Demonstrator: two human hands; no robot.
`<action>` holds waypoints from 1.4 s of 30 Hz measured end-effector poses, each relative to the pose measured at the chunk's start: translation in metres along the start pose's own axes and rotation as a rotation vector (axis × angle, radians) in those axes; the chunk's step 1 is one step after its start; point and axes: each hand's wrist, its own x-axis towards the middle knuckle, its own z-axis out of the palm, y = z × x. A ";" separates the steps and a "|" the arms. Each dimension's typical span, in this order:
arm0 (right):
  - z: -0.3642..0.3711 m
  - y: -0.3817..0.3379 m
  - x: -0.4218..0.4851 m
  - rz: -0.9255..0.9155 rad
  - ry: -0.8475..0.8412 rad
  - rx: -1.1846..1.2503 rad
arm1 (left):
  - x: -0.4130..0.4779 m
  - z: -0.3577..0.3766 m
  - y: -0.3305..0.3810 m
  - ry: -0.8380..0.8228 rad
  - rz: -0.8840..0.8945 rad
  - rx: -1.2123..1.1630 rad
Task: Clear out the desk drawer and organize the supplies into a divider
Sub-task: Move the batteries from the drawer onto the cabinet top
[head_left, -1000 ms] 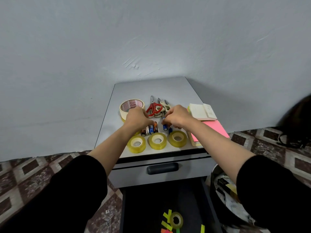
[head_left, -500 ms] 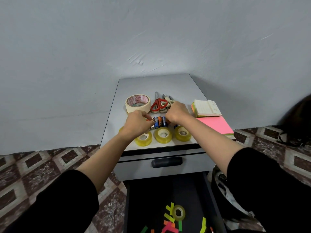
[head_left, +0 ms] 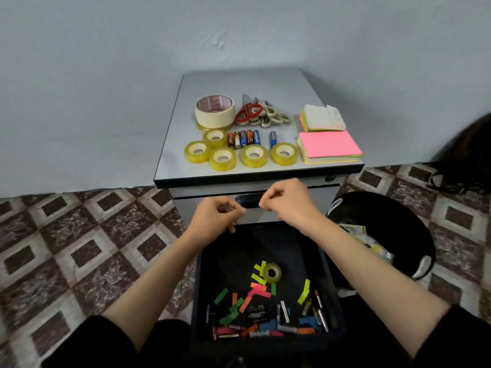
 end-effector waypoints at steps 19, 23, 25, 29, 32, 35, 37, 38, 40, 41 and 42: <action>0.088 0.174 -0.034 0.285 -0.332 -0.280 | -0.029 0.065 -0.169 -0.273 -0.400 0.195; 0.095 0.189 -0.036 0.309 -0.464 -0.429 | -0.028 0.070 -0.185 -0.465 -0.390 0.383; 0.097 0.196 -0.039 0.327 -0.539 -0.516 | -0.029 0.073 -0.193 -0.545 -0.380 0.478; 0.103 0.205 -0.046 0.360 -0.544 -0.741 | -0.036 0.087 -0.198 -0.614 -0.343 0.607; 0.106 0.210 -0.047 0.405 -0.482 -0.832 | -0.042 0.100 -0.196 -0.647 -0.261 0.756; 0.108 0.219 -0.051 0.417 -0.491 -0.843 | -0.048 0.114 -0.193 -0.666 -0.137 0.907; 0.111 0.224 -0.055 0.420 -0.493 -0.832 | -0.052 0.122 -0.193 -0.668 -0.071 0.942; 0.113 0.226 -0.057 0.422 -0.485 -0.820 | -0.053 0.125 -0.194 -0.668 -0.044 0.954; 0.117 0.227 -0.058 0.424 -0.458 -0.785 | -0.055 0.131 -0.194 -0.667 -0.003 0.979; 0.119 0.227 -0.058 0.425 -0.444 -0.763 | -0.055 0.133 -0.194 -0.660 0.015 0.993; 0.121 0.226 -0.058 0.426 -0.430 -0.742 | -0.055 0.135 -0.194 -0.648 0.030 1.006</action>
